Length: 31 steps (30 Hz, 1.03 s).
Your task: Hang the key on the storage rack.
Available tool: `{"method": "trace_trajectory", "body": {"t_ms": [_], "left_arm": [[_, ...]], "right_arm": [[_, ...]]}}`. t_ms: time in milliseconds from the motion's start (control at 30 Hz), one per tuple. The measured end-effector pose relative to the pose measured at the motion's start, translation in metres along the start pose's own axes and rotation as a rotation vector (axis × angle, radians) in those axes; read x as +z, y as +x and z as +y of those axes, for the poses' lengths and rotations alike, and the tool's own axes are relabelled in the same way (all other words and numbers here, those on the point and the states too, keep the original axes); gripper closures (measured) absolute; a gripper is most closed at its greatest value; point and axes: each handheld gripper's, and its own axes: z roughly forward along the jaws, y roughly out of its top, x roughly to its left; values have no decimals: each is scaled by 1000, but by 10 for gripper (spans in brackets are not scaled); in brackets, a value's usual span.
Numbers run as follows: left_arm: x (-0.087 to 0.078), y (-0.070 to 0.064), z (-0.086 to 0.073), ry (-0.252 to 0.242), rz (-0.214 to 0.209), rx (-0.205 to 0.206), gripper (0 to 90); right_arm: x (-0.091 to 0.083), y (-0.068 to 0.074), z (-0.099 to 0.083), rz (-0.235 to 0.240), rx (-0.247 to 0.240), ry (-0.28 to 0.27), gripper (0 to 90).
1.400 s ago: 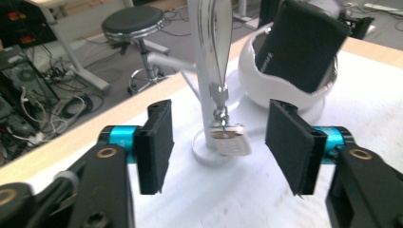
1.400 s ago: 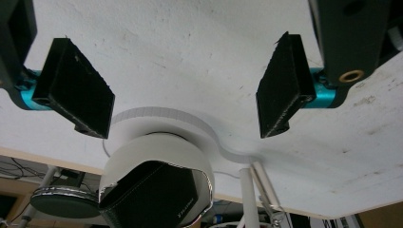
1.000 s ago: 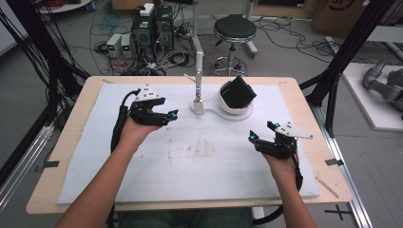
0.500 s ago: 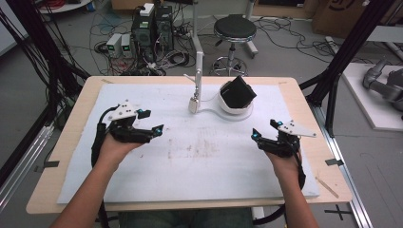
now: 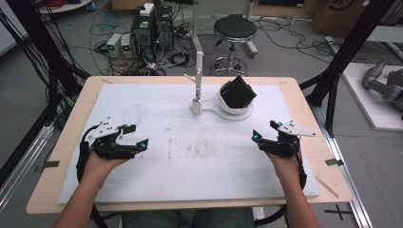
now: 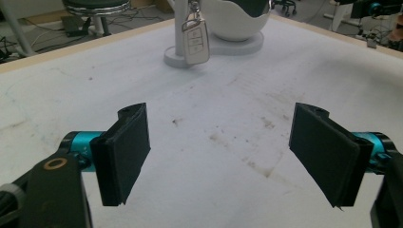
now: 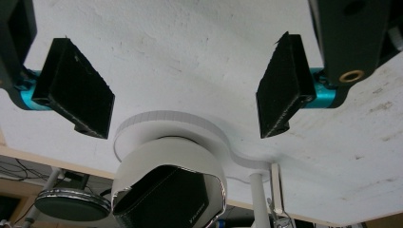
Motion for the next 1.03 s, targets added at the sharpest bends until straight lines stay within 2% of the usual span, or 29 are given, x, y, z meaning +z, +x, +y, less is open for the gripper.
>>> {"method": "trace_trajectory", "body": {"t_ms": [233,400,1033], "left_arm": [[-4,4,-5,-8,18,-5,213],[-2,3,-6,2,13,5,213],[3,7,-9,41,26,-13,213]], "right_arm": [[-1,0,-2,-6,1,11,207],[0,3,-2,-7,-3,17,207],[1,4,-6,-1,-11,37,207]]}}
